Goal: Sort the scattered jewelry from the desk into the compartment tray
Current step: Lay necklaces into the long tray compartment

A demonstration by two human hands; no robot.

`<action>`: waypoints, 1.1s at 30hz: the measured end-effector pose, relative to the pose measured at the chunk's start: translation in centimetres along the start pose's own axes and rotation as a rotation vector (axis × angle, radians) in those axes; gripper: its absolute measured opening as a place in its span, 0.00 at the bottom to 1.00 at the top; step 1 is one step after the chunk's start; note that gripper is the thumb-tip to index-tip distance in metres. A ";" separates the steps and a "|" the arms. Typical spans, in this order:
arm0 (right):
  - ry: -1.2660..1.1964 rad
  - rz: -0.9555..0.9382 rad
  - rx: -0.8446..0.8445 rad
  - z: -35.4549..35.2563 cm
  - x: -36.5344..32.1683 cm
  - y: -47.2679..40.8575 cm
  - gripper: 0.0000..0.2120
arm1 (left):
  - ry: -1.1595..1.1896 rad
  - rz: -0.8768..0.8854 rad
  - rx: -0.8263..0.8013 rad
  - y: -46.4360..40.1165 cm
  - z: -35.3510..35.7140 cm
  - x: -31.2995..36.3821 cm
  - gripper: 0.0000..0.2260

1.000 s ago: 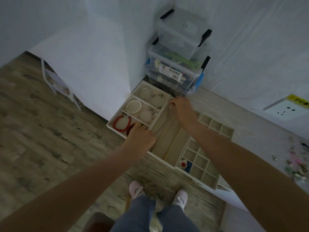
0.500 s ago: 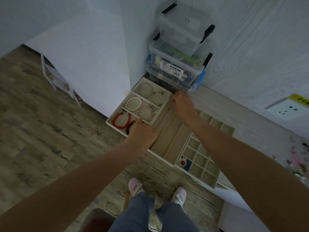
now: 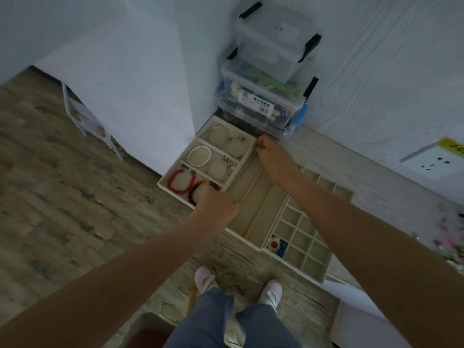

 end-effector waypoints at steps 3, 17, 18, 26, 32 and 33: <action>0.065 -0.055 0.004 -0.3 -0.2 0.1 0.09 | 0.013 -0.007 0.000 0.0 0.2 -0.1 0.09; 0.615 -0.232 -0.176 2.4 0.4 1.3 0.17 | 0.042 0.138 0.406 1.2 -0.8 -1.6 0.18; 0.625 -0.246 -0.166 2.4 0.2 1.4 0.17 | 0.047 0.135 0.405 1.3 -0.6 -1.7 0.18; 0.632 -0.272 -0.147 2.2 -0.2 1.5 0.17 | 0.007 0.091 0.389 0.0 -0.2 -2.0 0.23; 0.663 -0.263 -0.144 2.3 -0.4 1.3 0.13 | -0.064 0.092 0.234 -1.2 0.3 -1.8 0.24; 0.668 -0.264 -0.140 2.3 -0.4 1.3 0.13 | -0.073 0.099 0.216 -1.2 0.2 -1.8 0.24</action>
Point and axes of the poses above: each hand's wrist, its own y-axis away from the middle knuckle, its own z-axis out of the palm, x = y × z, the point moved 10 cm from there along -y, towards the middle knuckle, and after that the axes turned 4 degrees about -y, right-handed, at the moved point
